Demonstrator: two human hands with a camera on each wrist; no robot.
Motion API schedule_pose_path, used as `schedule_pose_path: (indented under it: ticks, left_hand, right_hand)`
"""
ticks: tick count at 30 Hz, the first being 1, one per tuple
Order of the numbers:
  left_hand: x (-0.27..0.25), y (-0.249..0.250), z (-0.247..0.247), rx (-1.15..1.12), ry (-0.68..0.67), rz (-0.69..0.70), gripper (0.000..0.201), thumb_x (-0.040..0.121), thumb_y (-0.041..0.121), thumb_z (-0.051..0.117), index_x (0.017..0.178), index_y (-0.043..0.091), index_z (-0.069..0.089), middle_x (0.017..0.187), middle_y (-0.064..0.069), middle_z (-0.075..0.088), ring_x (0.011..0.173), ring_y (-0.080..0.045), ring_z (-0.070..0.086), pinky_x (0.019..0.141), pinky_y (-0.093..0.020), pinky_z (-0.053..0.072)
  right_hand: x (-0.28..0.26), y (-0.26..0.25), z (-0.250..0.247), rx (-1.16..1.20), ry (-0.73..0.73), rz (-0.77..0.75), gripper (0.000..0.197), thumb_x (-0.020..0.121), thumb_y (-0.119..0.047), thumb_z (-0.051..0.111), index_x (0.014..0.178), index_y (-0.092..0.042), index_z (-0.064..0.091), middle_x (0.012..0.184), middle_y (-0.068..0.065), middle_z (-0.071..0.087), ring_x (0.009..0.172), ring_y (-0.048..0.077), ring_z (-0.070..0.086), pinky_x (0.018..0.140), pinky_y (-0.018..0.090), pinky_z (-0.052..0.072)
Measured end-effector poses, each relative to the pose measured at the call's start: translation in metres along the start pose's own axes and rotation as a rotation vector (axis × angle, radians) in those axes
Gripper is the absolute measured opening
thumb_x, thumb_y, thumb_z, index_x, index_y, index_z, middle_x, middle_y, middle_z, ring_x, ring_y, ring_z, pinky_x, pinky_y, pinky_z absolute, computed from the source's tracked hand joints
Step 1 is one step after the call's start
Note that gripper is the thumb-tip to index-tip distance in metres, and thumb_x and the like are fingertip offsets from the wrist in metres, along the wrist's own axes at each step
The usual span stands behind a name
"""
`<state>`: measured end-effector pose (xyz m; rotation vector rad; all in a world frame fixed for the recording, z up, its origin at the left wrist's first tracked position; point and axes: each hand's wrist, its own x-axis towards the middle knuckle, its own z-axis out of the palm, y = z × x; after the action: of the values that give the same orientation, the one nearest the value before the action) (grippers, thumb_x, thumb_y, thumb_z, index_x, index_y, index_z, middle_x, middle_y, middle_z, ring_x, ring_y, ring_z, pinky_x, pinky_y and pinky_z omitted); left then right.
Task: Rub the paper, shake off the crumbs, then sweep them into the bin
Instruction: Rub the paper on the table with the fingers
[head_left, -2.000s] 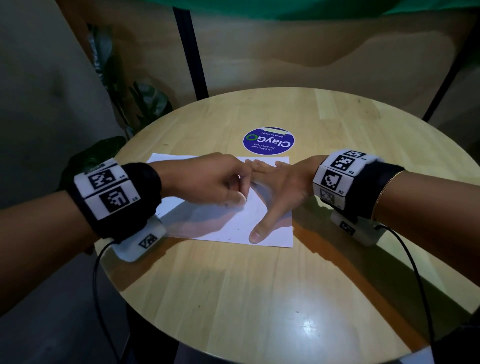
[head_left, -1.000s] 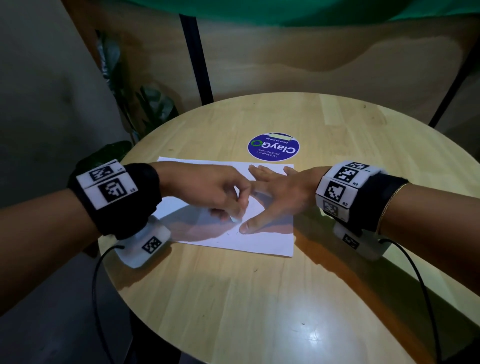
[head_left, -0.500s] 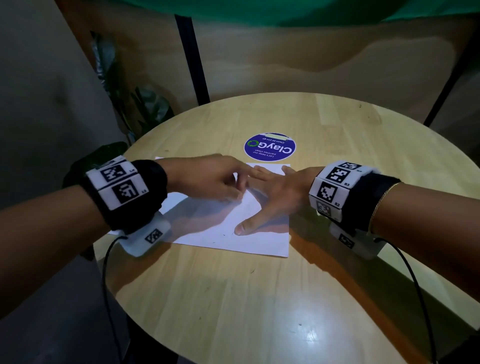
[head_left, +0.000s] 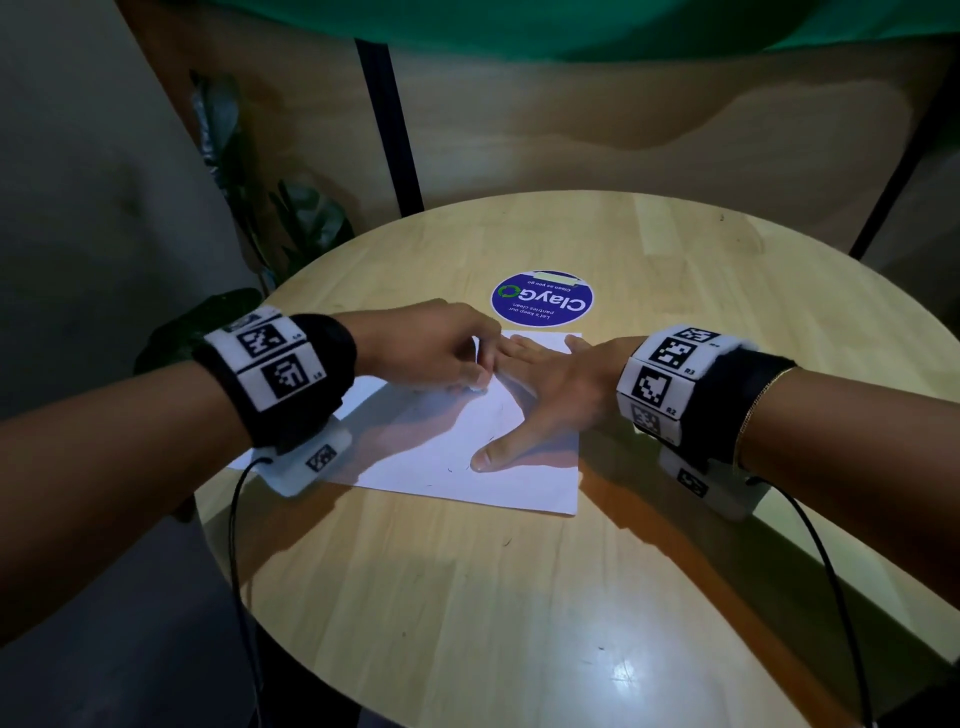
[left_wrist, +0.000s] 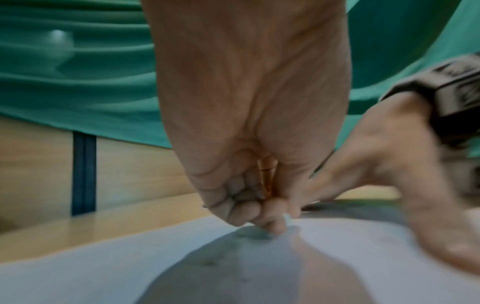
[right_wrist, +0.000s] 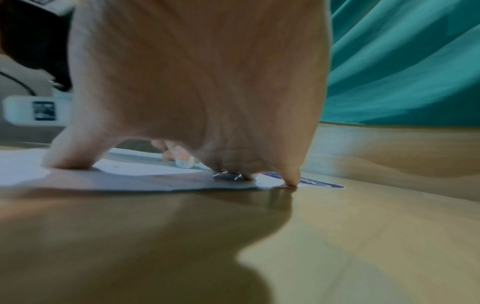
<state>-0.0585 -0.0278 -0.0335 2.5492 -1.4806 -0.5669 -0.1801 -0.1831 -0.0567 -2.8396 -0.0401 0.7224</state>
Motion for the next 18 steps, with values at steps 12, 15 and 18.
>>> schedule_pose_path:
  ticks: [12,15,18]
  left_hand:
    - [-0.006,0.002,-0.009,-0.132,0.023,-0.052,0.004,0.102,0.023,0.072,0.103,0.020,0.069,0.073,0.003,0.077,0.069,-0.014,0.064,0.079,-0.050,0.061]
    - [0.003,0.013,0.000,-0.124,-0.001,-0.011,0.007,0.101,0.021,0.074,0.100,0.019,0.067,0.077,0.001,0.079,0.068,-0.013,0.065,0.076,-0.045,0.059]
    - [0.011,0.016,0.002,-0.093,-0.006,0.000,0.010,0.100,0.015,0.073,0.094,0.017,0.065,0.081,-0.006,0.080,0.066,-0.011,0.065,0.077,-0.043,0.059]
  right_hand:
    - [0.002,0.032,-0.023,-0.009,0.092,-0.126,0.081,0.073,-0.074,0.081,0.135,-0.026,0.061,0.159,-0.004,0.043,0.146,0.022,0.043,0.117,0.049,0.041]
    - [0.000,0.047,-0.014,-0.005,0.081,-0.114,0.095,0.067,-0.085,0.075,0.140,-0.027,0.055,0.144,-0.010,0.054,0.131,0.020,0.056,0.110,0.047,0.048]
    - [0.003,0.052,0.001,-0.004,0.025,-0.064,0.138,0.055,-0.104,0.062,0.166,-0.042,0.008,0.174,-0.022,0.011,0.159,0.017,0.020,0.127,0.051,0.021]
